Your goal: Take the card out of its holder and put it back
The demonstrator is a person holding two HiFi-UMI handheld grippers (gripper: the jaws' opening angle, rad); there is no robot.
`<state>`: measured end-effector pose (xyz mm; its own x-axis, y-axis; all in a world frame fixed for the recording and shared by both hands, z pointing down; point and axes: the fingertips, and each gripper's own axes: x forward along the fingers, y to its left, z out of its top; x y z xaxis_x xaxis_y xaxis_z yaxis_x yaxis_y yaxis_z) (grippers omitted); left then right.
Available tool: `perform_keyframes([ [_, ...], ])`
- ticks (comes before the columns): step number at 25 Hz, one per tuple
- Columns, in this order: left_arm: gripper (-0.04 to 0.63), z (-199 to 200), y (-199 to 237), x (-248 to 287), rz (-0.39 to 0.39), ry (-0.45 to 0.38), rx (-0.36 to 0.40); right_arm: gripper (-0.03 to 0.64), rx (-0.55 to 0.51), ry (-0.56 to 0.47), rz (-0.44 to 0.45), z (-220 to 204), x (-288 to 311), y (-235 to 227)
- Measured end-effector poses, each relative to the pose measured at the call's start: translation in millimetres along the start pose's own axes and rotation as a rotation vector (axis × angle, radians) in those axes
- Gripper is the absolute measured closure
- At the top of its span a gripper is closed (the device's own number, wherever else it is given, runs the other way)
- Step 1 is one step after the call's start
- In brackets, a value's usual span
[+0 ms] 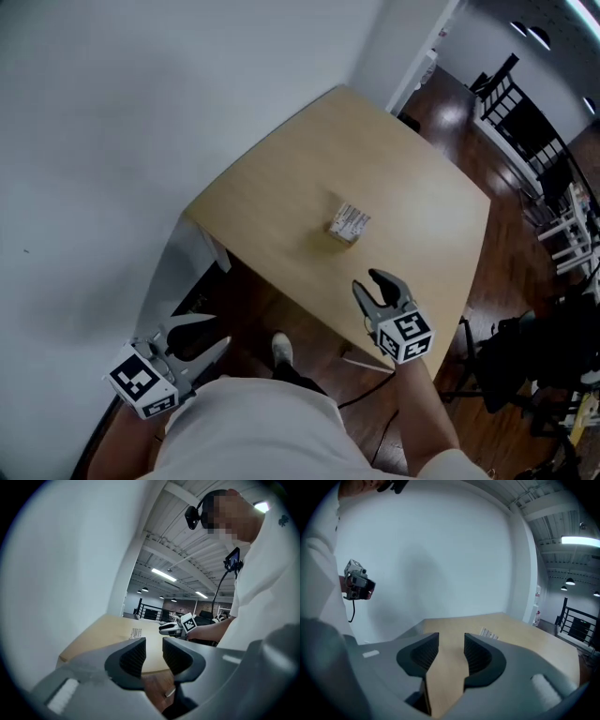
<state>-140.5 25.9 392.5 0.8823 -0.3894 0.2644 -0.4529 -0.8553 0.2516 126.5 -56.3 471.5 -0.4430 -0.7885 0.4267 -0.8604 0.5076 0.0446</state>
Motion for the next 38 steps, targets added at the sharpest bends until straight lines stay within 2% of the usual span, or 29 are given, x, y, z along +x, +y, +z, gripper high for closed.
perform_keyframes([
  [9,0.482,-32.8,-22.7,-72.3,-0.096,-0.005,0.009,0.449,0.046,-0.046,-0.087,12.5,-96.6,148.4],
  [17,0.482,-58.4,-29.5,-95.7,-0.158,0.024,0.012,0.449,0.099,-0.045,-0.181,0.5,-162.2,219.0],
  [22,0.482,-48.8,-35.0,-93.5,-0.176,-0.004,0.021,0.453,0.100,-0.036,-0.198,2.8,-176.7,233.6],
  [29,0.482,-40.3,-48.0,-80.1,-0.200,-0.021,0.033,0.456,0.078,-0.050,-0.198,10.1,-175.8,228.8],
  [38,0.482,-40.9,-39.5,-92.1,-0.162,-0.030,0.029,0.456,0.049,-0.057,-0.161,20.6,-158.9,230.4],
])
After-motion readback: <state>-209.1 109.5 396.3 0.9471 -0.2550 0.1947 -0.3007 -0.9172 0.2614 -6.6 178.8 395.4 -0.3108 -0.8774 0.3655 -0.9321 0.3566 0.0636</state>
